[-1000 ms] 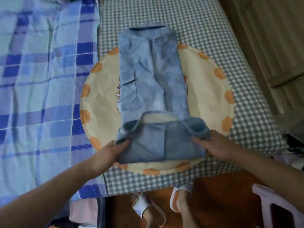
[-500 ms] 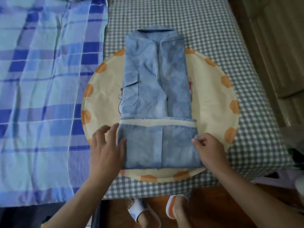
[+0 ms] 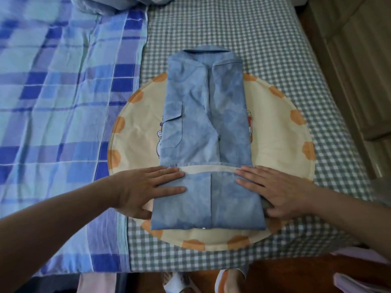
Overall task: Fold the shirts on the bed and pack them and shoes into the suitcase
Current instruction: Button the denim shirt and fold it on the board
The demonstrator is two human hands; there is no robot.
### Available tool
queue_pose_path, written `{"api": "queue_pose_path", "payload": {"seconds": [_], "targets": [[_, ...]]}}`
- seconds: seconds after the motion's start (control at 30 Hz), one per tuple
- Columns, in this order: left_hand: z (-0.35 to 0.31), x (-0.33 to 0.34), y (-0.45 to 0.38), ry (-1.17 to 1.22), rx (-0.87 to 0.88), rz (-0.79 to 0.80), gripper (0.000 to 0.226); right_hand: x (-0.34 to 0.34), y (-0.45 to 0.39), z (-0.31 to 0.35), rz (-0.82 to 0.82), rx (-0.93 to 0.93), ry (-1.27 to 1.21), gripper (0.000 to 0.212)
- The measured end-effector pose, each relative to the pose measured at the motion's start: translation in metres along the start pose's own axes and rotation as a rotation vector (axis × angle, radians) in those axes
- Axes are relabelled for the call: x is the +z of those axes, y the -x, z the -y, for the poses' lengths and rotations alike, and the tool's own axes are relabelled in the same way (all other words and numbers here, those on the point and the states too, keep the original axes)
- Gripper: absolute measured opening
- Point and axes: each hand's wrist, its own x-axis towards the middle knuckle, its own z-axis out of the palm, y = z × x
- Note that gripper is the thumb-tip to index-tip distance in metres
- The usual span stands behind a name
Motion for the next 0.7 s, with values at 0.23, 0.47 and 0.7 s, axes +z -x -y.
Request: {"api": "queue_pose_path", "payload": {"seconds": [0.23, 0.47, 0.7], "targets": [[-0.008, 0.036, -0.02, 0.239, -0.129, -0.353, 0.075, 0.017, -0.015, 0.003, -0.237, 0.107, -0.137, 0.069], [-0.053, -0.014, 0.006, 1.294, -0.564, -0.524, 0.042, -0.038, -0.008, 0.029, -0.172, 0.553, -1.005, 0.011], [-0.078, -0.038, -0.049, 0.94, -1.463, -0.921, 0.045, -0.034, -0.057, 0.044, -0.365, 1.097, -0.892, 0.045]]}}
